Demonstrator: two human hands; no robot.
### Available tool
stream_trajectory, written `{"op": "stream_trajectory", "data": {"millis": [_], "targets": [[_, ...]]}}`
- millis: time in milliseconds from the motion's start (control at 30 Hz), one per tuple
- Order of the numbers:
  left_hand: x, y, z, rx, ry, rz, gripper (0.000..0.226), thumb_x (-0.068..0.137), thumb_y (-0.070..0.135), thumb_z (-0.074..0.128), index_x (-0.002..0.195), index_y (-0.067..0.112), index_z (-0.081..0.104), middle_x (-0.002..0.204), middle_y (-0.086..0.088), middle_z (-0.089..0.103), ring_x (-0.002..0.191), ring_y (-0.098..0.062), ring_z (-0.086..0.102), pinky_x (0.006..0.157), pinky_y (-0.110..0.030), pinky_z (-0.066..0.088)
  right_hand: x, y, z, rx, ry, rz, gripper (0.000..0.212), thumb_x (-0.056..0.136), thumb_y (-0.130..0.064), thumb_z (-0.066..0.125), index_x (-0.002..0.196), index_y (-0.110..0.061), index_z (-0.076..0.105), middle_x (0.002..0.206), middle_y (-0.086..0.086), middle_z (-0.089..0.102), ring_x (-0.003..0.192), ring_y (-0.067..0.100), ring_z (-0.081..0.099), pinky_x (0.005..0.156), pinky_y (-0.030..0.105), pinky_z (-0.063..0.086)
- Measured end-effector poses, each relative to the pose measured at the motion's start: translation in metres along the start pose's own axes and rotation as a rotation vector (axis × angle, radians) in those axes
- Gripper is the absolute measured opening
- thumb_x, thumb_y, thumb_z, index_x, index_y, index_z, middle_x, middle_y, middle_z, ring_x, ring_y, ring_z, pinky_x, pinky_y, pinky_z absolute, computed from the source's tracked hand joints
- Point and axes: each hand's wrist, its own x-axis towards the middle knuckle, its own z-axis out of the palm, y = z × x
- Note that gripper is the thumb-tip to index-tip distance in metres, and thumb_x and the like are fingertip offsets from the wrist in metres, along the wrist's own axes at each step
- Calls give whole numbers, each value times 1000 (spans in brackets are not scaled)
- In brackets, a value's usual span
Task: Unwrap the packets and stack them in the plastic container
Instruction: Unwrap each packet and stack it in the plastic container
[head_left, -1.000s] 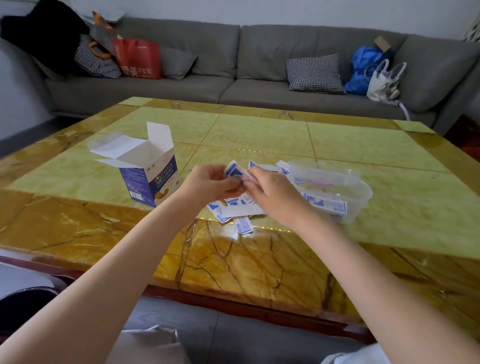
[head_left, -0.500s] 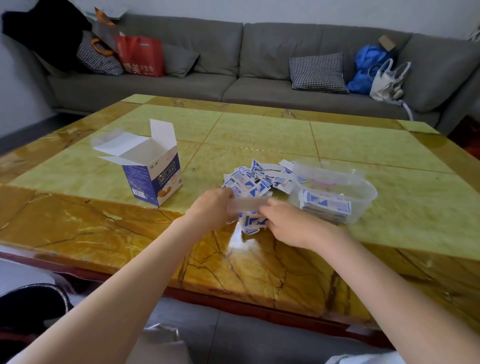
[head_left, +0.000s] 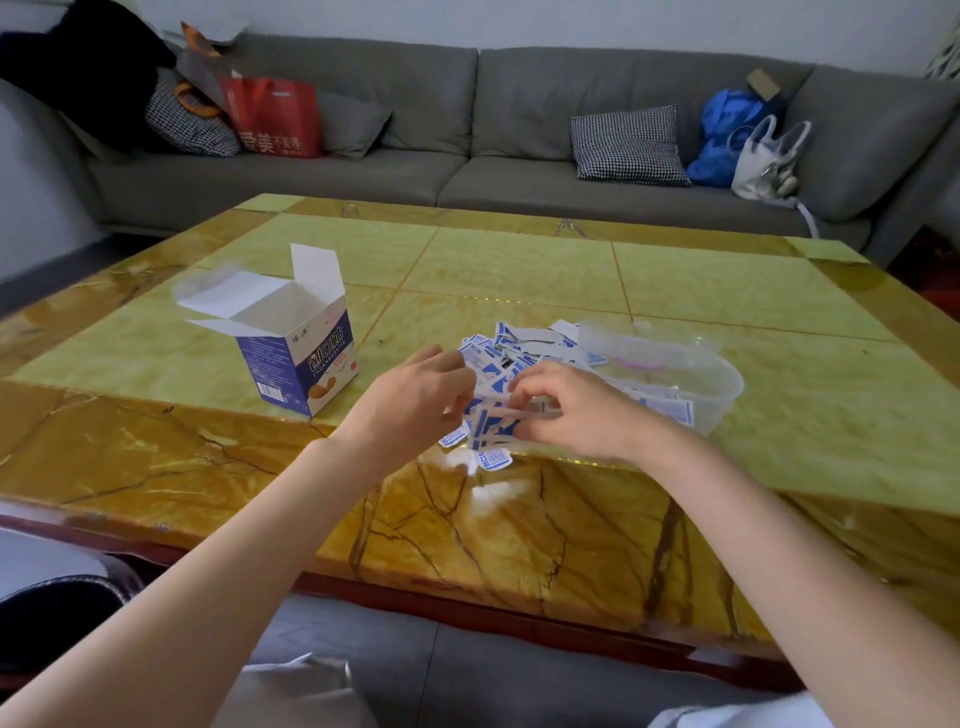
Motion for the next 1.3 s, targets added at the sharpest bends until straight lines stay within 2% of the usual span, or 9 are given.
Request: {"op": "stream_trajectory", "data": {"millis": [167,233,333,500,667,833,1033,1167,1300], "targets": [[7,8,3,-50,75,-29,23,76,12,70,96,11,58,105,-4,59,95,-19,48,73,-35,52,1,0,4,83,133,78,7,87,-12,58,84,-18,59,82,2,66,64,10,54,55,16,40],[7,2,11,-86,-80,-147,44,85,10,58,126,19,47,135,2,46,122,-20,40,103,-31,37,0,5,4,6,242,101,10,87,-7,55,89,-17,55,73,-2,62,56,7,49,44,12,32],[5,-5,23,-88,-405,-189,64,90,9,48,144,33,21,151,10,25,140,-19,20,116,-35,18,-5,6,4,20,235,151,17,89,-7,55,99,-18,47,70,-4,54,55,5,44,45,15,31],[15,-4,23,-58,-518,-280,57,91,25,53,141,34,29,139,3,42,126,-23,32,107,-40,32,-9,7,8,115,131,238,9,87,-11,61,86,-20,62,91,0,65,86,19,61,72,28,47],[23,3,18,-157,-425,-282,28,86,21,61,112,14,61,113,-4,63,99,-19,57,85,-25,44,-6,3,17,295,19,279,8,86,-11,61,91,-17,65,93,-4,62,86,12,58,72,24,46],[23,4,10,-257,-321,-318,19,85,12,59,103,10,65,99,-6,67,79,-16,54,68,-20,43,3,-1,25,-14,214,178,15,88,-10,56,103,-11,62,107,5,65,92,18,61,66,22,48],[7,-6,2,-232,-383,-370,39,85,24,63,121,16,50,119,-1,57,96,-13,56,80,-20,45,4,9,23,-300,312,81,16,89,0,49,99,-12,50,94,9,65,62,14,50,51,23,39],[-2,-12,-11,-235,-507,-375,41,82,31,66,119,24,53,116,3,54,97,-10,53,80,-19,43,3,9,23,-390,293,8,27,86,9,45,104,-11,48,108,6,56,77,18,57,56,24,46],[-10,-11,-10,-178,-605,-405,35,80,29,69,112,24,57,115,2,51,94,-10,49,81,-20,40,2,9,23,-504,362,-37,35,80,18,41,102,-8,49,109,4,47,65,19,52,51,27,40]]}}
